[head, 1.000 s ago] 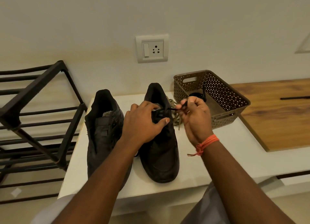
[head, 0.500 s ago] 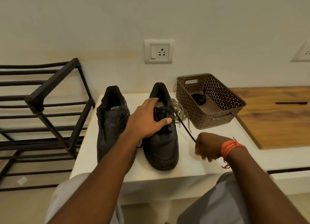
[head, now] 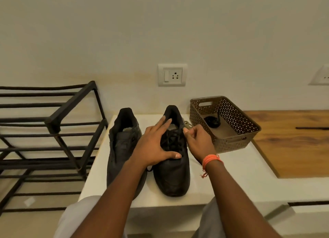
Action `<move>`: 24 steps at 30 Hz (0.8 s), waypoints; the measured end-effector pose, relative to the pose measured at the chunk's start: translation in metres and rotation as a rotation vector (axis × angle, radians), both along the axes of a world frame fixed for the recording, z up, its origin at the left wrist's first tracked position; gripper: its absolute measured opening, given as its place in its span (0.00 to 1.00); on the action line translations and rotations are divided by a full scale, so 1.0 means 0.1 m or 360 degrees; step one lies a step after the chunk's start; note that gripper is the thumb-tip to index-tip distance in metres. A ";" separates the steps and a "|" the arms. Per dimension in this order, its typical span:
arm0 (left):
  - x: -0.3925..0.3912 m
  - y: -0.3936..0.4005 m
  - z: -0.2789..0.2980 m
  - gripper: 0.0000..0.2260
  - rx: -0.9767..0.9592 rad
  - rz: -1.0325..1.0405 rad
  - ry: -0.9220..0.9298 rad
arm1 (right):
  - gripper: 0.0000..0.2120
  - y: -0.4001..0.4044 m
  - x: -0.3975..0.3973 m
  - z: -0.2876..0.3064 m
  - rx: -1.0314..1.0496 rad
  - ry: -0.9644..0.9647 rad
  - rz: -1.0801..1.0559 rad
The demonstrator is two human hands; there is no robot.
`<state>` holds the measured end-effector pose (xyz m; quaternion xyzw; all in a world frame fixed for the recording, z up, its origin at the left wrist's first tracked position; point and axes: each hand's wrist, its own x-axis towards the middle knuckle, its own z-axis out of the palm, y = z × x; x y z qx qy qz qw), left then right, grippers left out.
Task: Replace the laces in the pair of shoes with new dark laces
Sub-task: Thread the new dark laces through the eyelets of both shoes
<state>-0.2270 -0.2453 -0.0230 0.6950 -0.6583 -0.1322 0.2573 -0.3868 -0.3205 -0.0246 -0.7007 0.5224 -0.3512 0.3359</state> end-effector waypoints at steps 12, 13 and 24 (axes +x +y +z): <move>0.01 -0.02 -0.01 0.48 0.0090 0.0069 -0.0082 | 0.06 -0.05 -0.24 -0.02 0.0109 0.0878 -0.0351; 0.01 -0.03 0.00 0.48 0.0089 0.0074 -0.0075 | 0.09 -0.04 -0.33 -0.01 0.0260 0.0884 -0.0413; -0.02 0.02 -0.01 0.46 0.0057 0.0003 0.0095 | 0.13 0.09 0.06 -0.01 -0.0207 0.0389 -0.0006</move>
